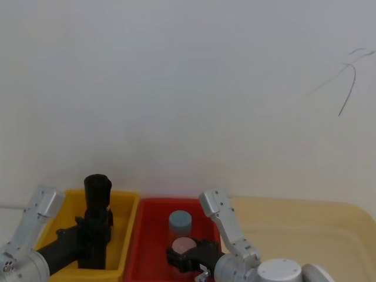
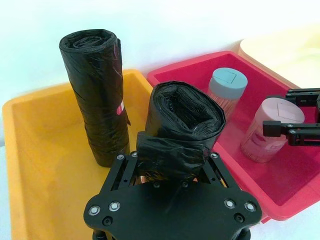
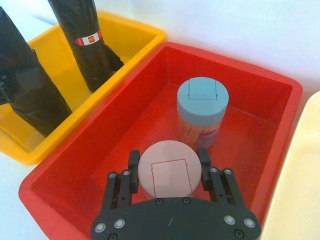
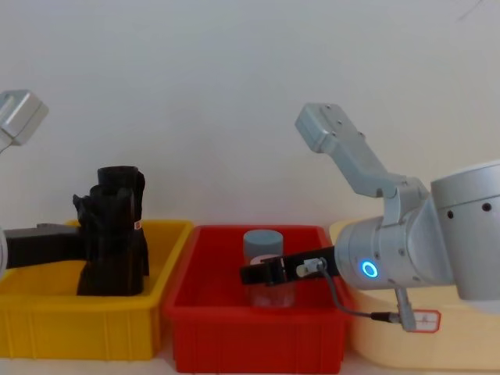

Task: Pick up the garbage bag with the one hand and transfer it to the other hand.

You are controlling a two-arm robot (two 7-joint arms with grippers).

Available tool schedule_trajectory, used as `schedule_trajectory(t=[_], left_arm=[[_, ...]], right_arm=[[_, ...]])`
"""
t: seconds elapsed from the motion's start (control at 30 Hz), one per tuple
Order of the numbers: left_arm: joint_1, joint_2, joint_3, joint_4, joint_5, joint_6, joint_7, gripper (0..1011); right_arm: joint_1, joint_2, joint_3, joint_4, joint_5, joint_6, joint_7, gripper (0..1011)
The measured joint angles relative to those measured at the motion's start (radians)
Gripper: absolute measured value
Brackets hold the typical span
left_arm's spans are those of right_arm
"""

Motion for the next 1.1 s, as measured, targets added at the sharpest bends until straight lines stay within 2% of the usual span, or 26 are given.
schedule_trajectory(t=[0.27,0.47,0.77,0.97,1.1], left_arm=[[0.000,0.000,-0.001,-0.001,0.000,0.000,-0.001,407],[0.000,0.004,-0.009,-0.032,-0.007,-0.001,-0.001,407],[-0.012,0.013,-0.033,-0.113,-0.043,0.015,-0.008,407],[-0.046,0.010,-0.039,-0.152,-0.079,0.033,-0.038,407],[-0.091,-0.010,-0.027,-0.145,-0.100,0.038,-0.068,407]], right_arm=[[-0.002,0.000,0.001,-0.003,0.000,0.000,0.000,664],[-0.015,0.004,0.011,-0.039,0.000,-0.011,0.000,664],[-0.053,0.026,0.045,-0.168,0.006,-0.030,-0.003,664],[-0.083,0.052,0.079,-0.273,0.005,-0.035,-0.018,664],[-0.103,0.070,0.104,-0.338,-0.002,-0.037,-0.034,664]])
